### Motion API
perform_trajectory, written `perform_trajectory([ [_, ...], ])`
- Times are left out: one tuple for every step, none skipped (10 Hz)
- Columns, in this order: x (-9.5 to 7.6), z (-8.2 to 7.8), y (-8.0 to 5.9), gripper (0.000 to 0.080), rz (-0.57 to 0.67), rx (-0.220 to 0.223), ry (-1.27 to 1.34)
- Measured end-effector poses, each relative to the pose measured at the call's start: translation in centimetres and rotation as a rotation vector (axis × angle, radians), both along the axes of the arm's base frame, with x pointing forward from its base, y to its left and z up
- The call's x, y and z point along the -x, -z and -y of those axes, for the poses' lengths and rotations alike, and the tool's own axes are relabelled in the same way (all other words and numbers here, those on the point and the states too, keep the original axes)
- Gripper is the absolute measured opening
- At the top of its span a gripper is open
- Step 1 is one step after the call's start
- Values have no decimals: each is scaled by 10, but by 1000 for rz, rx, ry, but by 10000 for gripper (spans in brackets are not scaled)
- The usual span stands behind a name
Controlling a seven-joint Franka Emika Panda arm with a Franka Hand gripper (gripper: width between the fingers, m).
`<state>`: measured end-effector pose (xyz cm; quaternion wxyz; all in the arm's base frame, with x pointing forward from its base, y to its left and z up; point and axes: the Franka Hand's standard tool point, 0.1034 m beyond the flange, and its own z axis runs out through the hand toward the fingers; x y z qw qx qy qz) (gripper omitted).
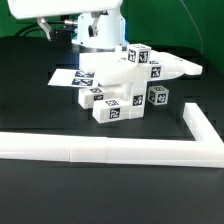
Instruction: Assemble chair
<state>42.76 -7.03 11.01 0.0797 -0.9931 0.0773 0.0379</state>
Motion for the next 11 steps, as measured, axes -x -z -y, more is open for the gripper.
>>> perform_trajectory([
  [2,-6,3,649,2,9,7],
  [1,-3,2,649,6,8,5],
  [1,-3,3,649,5,9,6],
  [3,-4,3,649,8,13,12],
  [10,-12,5,649,20,21,22],
  [26,-28,15,649,35,43,30],
  [37,-41,24,649,32,52,19],
  [37,-50,30,649,35,64,1],
  [36,-56,34,649,31,69,-12],
  [34,-60,37,649,32,74,-20],
  [27,-62,37,649,38,75,-28],
])
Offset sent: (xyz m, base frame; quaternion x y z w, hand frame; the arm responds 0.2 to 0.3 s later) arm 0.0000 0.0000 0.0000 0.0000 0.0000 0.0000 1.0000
